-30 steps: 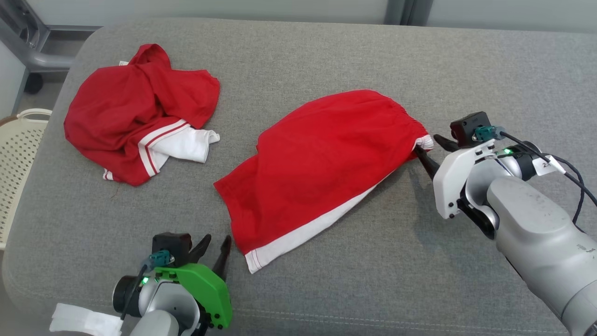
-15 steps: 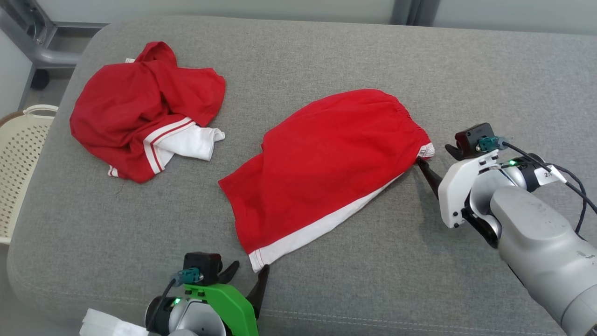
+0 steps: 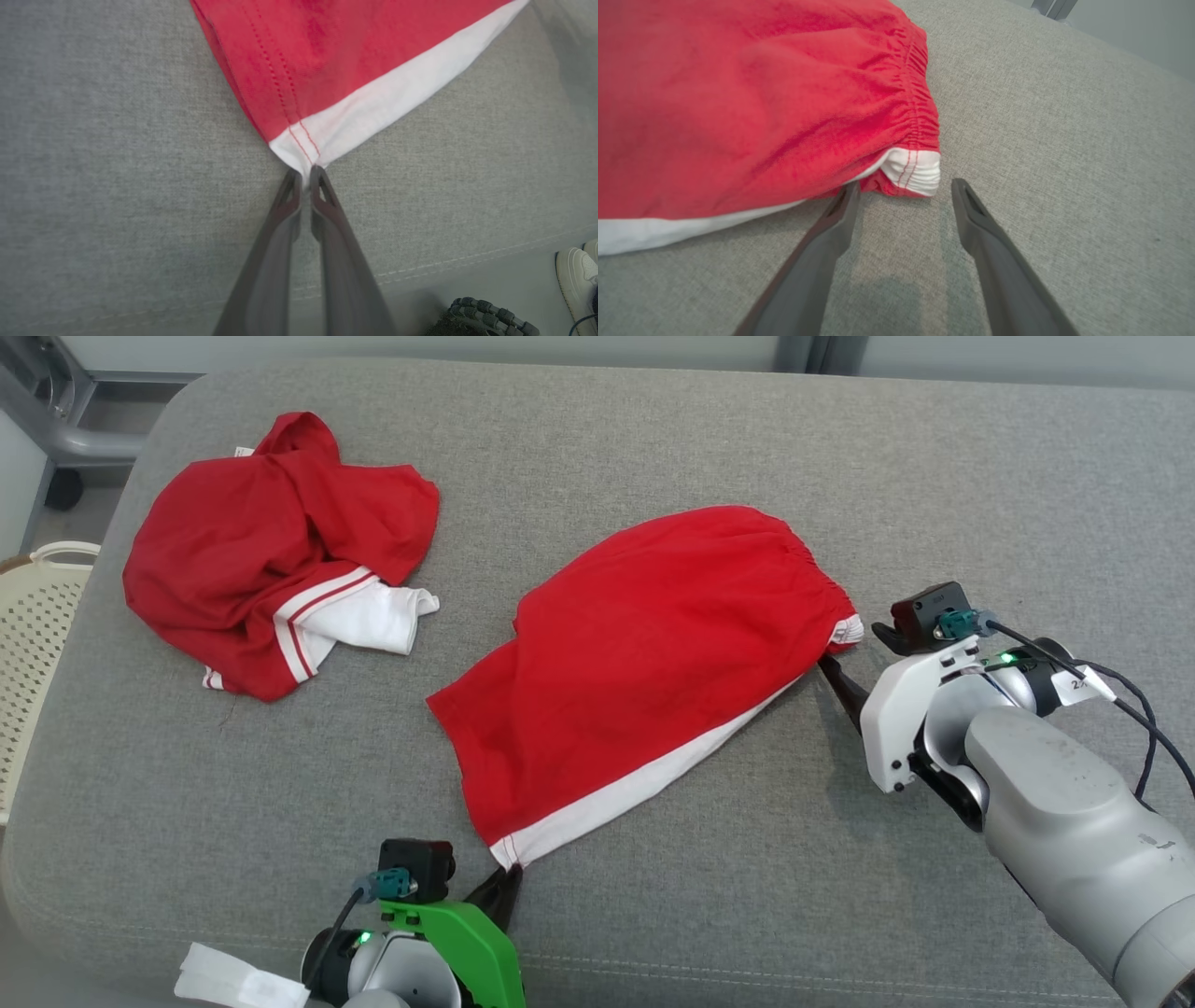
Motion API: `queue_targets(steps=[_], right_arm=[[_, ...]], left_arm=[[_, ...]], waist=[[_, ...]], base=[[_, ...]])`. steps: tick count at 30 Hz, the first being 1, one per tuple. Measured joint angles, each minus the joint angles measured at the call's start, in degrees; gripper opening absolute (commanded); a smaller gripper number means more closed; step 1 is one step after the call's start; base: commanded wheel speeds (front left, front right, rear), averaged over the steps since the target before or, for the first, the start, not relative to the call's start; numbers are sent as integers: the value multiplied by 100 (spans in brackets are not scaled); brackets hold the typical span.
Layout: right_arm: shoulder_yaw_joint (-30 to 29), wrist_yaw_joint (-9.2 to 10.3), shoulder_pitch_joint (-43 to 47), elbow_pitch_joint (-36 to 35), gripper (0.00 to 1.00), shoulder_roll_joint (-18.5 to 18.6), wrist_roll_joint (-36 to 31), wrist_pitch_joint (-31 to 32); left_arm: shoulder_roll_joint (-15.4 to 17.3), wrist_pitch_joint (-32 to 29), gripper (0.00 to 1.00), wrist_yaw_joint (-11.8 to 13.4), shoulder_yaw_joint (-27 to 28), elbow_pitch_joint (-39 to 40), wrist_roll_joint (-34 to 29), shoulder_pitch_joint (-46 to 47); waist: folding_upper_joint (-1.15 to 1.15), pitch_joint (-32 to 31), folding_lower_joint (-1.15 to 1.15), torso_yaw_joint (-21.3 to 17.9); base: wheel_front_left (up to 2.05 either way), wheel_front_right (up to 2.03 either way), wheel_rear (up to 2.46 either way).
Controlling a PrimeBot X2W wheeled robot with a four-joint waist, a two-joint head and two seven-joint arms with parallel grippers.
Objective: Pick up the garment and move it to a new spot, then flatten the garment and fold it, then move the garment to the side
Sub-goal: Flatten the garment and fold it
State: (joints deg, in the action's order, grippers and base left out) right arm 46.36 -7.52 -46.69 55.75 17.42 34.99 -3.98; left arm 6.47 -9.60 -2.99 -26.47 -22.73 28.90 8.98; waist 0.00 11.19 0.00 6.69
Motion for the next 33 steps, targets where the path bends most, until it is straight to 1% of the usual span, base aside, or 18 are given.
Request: queue_targets(steps=[1, 2, 4, 5, 8, 9, 10, 11, 13, 14, 15, 16, 17, 22, 27, 33], right_arm=[[8, 0, -5, 1, 100, -1, 13, -9], [16, 0, -10, 5, 100, -1, 18, -13], [27, 0, -21, 25, 100, -3, 27, -16], [27, 0, -39, 54, 100, -3, 30, -31], [7, 0, -77, 123, 100, 0, 63, -69], [7, 0, -86, 147, 100, -4, 65, -87], [-1, 0, -104, 171, 100, -8, 69, -118], [-10, 0, -129, 192, 100, -10, 75, -119], [-4, 0, -177, 226, 100, -29, 93, -123], [5, 0, -183, 236, 95, -44, 112, -123], [19, 0, -185, 250, 49, -58, 116, -122], [32, 0, -189, 267, 24, -65, 118, -123], [41, 0, -201, 286, 0, -65, 119, -123], [137, 0, -220, 302, 0, -131, 190, -116], [216, 0, -218, 249, 0, -97, 270, -176], [80, 0, -214, 22, 0, -23, 555, -369]], left_arm=[[-2, 1, 4, -3, -5, -12, 14, 1], [-4, 3, 6, -3, -11, -20, 15, 3], [-8, 14, 22, -3, -18, -33, 15, 14], [-8, 34, 27, -2, -20, -41, 14, 19], [-13, 67, 27, 1, -23, -57, 14, 53], [-13, 68, 24, 2, -23, -59, 15, 63], [-12, 78, 24, 3, -23, -65, 15, 80], [-8, 85, 18, 4, -24, -69, 15, 100], [-1, 93, 1, 4, -22, -77, 15, 132], [1, 108, 0, 4, -22, -80, 15, 139], [1, 113, 0, 4, -24, -82, 15, 148], [1, 118, 0, 4, -26, -89, 15, 165], [1, 118, 0, 4, -29, -93, 15, 181], [4, 193, 0, 4, -27, -104, 32, 199], [24, 389, 0, 24, 70, -26, 93, 247], [32, 625, 0, 22, 266, 299, 265, 377]], waist=[[0, 4, 0, -3], [0, 6, 0, -5], [0, 12, 0, -2], [0, 17, 0, 1], [0, 39, 0, 20], [0, 49, 0, 26], [0, 62, 0, 32], [0, 75, 0, 38], [0, 103, 0, 53], [0, 118, 0, 61], [0, 133, 0, 69], [0, 146, 0, 77], [0, 158, 0, 86], [0, 183, 0, 90], [0, 126, 0, 71], [0, -15, 0, 33]], base=[[0, 0, 0], [0, 0, 0], [0, 0, 0], [0, 0, 0], [0, 0, 0], [0, 0, 0], [0, 0, 0], [0, 0, 0], [0, 0, 0], [0, 0, 0], [0, 0, 0], [0, 0, 0], [0, 0, 0], [0, 0, 0], [0, 0, 0], [0, 0, 0]])
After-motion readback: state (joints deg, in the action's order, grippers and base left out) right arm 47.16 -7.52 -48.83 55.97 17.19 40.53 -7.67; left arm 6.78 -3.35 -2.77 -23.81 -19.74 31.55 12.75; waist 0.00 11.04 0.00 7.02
